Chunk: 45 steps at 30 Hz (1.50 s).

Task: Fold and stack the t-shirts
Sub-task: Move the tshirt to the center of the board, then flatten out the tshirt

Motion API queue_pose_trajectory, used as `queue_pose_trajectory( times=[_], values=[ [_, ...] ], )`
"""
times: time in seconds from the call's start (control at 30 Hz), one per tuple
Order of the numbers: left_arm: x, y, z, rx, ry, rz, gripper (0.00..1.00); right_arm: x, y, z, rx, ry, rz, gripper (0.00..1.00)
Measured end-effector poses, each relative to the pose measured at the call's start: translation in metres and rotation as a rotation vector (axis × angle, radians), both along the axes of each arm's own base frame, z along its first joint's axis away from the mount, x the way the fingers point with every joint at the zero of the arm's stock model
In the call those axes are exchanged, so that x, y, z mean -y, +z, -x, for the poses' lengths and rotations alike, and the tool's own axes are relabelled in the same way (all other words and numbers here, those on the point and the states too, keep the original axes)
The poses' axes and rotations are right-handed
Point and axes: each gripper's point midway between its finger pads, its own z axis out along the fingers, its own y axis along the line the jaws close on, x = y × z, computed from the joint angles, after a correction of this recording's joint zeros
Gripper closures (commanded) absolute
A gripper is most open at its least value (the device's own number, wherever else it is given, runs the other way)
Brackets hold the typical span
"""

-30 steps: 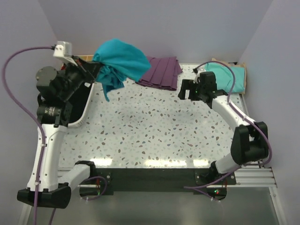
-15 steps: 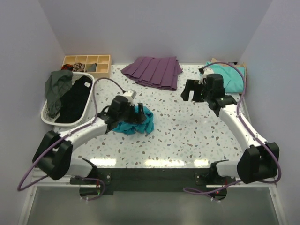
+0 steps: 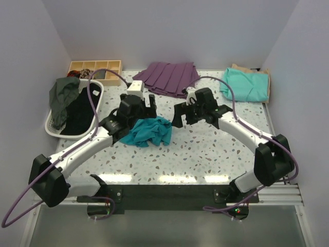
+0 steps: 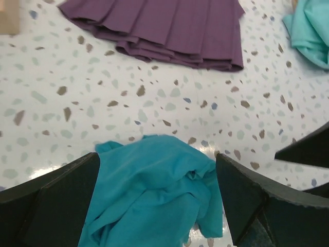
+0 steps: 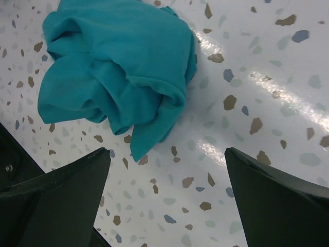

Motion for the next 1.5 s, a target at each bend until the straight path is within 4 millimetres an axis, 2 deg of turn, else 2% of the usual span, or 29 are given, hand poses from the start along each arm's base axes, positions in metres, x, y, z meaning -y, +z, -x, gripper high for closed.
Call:
queue_pose_trajectory(
  times=[0.1, 0.2, 0.33, 0.47, 0.5, 0.57, 0.63, 0.67, 0.8, 0.9, 0.97, 1.03, 1.13, 1.17, 1.23, 1.27, 1.33, 1.37, 1.4, 1.5],
  values=[
    [-0.023, 0.024, -0.005, 0.041, 0.131, -0.019, 0.00, -0.027, -0.015, 0.008, -0.041, 0.080, 0.013, 0.01],
    [-0.056, 0.026, -0.005, 0.034, 0.277, -0.051, 0.00, -0.054, -0.025, 0.019, -0.063, 0.155, 0.016, 0.03],
    [-0.103, 0.006, -0.006, -0.021, 0.424, -0.071, 0.00, -0.085, -0.028, 0.026, -0.066, 0.234, 0.012, 0.11],
    [-0.134, -0.021, 0.002, -0.085, 0.495, -0.098, 0.00, -0.109, -0.024, 0.018, -0.051, 0.272, -0.005, 0.19],
    [-0.135, -0.026, 0.004, -0.099, 0.493, -0.106, 0.00, -0.114, -0.024, 0.016, -0.048, 0.278, -0.007, 0.33],
    [-0.134, -0.034, 0.007, -0.122, 0.481, -0.115, 0.00, -0.122, -0.026, 0.011, -0.042, 0.291, -0.005, 0.47],
    [-0.131, -0.037, 0.007, -0.130, 0.471, -0.114, 0.00, -0.128, -0.031, 0.008, -0.041, 0.299, 0.003, 0.90],
    [-0.130, -0.039, 0.006, -0.136, 0.467, -0.115, 0.00, -0.130, -0.034, 0.005, -0.043, 0.304, 0.011, 1.00],
    [-0.125, -0.054, 0.005, -0.180, 0.442, -0.129, 0.00, -0.131, -0.046, 0.001, -0.061, 0.304, 0.043, 1.00],
    [-0.120, -0.063, 0.004, -0.209, 0.422, -0.134, 0.00, -0.121, -0.041, -0.004, -0.025, 0.263, 0.086, 1.00],
    [-0.118, -0.068, 0.004, -0.224, 0.412, -0.136, 0.00, -0.104, -0.021, -0.007, 0.043, 0.215, 0.119, 1.00],
    [-0.116, -0.069, 0.004, -0.228, 0.404, -0.134, 0.00, -0.084, 0.017, -0.007, 0.139, 0.154, 0.131, 1.00],
    [-0.113, -0.068, 0.003, -0.226, 0.393, -0.123, 0.00, -0.043, 0.107, -0.006, 0.359, 0.006, 0.108, 1.00],
    [-0.112, -0.067, 0.003, -0.226, 0.388, -0.117, 0.00, -0.028, 0.131, -0.005, 0.419, -0.050, 0.101, 1.00],
    [-0.107, -0.066, 0.002, -0.226, 0.369, -0.100, 0.00, 0.011, 0.182, 0.002, 0.542, -0.192, 0.089, 1.00],
    [-0.105, -0.066, 0.001, -0.227, 0.360, -0.094, 0.00, 0.029, 0.197, 0.005, 0.575, -0.254, 0.095, 1.00],
    [-0.100, -0.067, 0.001, -0.231, 0.337, -0.081, 0.00, 0.062, 0.210, 0.010, 0.607, -0.364, 0.123, 1.00],
    [-0.096, -0.068, 0.000, -0.235, 0.322, -0.073, 0.00, 0.072, 0.208, 0.011, 0.606, -0.395, 0.141, 1.00],
    [-0.093, -0.070, -0.001, -0.239, 0.308, -0.068, 0.00, 0.083, 0.200, 0.011, 0.592, -0.429, 0.177, 1.00],
    [-0.082, -0.079, -0.005, -0.264, 0.269, -0.051, 0.02, 0.093, 0.161, 0.012, 0.519, -0.435, 0.273, 1.00]
  ],
)
